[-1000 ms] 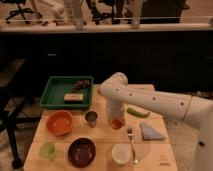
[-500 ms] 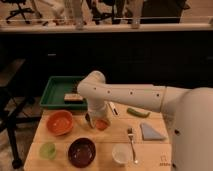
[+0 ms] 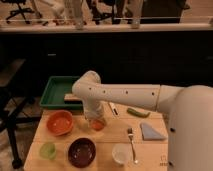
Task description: Place apple in plastic cup
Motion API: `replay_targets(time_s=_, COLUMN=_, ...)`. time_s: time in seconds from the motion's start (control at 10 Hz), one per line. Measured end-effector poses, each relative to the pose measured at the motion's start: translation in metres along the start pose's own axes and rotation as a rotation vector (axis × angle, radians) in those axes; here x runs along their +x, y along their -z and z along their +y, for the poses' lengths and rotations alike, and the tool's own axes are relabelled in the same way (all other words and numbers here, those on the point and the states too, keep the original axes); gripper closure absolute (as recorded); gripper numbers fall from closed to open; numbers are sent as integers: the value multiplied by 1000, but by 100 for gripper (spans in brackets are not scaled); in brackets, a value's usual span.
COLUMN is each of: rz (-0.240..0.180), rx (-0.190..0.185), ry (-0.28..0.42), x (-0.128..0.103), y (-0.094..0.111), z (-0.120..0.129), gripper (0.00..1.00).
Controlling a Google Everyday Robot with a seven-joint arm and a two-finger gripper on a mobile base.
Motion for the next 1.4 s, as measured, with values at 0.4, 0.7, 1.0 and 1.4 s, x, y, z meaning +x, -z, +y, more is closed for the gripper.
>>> replay_targets(time_s=0.4, rz=10, rx=22, ry=11, x=0, y=1, z=-6, gripper=100)
replay_targets(time_s=0.7, rz=26, rx=58, ry=57, x=7, y=9, z=-52, gripper=100)
replay_targets(time_s=1.0, rz=32, rx=72, ry=84, x=12, y=23, z=-82, gripper=100)
replay_targets(time_s=1.4, rz=-18, rx=104, ry=81, x=4, y=37, z=-96, gripper=100)
